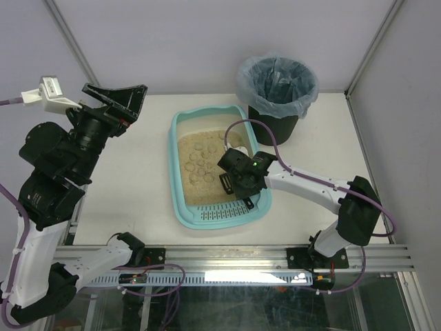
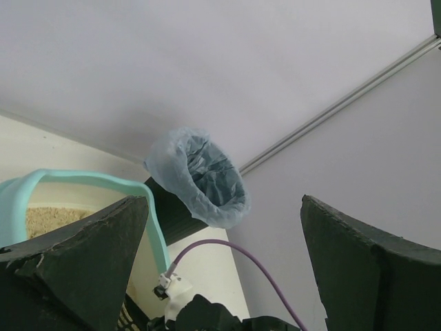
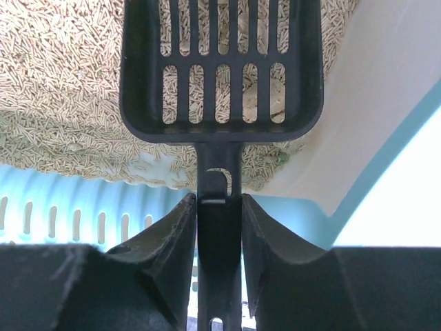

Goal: Clean the litter box

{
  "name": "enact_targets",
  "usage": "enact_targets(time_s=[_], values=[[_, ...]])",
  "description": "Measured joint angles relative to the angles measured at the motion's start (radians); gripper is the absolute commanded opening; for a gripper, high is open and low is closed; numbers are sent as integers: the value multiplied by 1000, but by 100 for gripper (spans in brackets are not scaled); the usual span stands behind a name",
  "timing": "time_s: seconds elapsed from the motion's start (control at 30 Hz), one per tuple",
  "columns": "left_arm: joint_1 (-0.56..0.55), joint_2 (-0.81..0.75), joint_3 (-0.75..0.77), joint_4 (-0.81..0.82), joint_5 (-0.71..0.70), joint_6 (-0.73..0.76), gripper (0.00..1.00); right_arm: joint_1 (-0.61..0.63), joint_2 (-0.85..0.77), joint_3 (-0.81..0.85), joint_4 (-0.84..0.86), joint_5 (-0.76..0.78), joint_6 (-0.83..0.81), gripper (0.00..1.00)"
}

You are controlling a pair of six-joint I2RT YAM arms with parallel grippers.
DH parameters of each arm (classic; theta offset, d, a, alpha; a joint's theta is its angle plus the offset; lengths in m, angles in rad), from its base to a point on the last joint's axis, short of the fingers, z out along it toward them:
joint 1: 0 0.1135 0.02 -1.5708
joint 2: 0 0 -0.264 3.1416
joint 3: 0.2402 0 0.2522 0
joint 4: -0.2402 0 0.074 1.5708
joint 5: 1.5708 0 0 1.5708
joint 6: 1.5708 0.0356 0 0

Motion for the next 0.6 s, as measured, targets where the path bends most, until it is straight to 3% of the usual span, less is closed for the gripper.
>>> enact_targets(time_s=[0.6], values=[[0,-28,-42,45,16,-6,99,3,0,-19,43,6,45,37]])
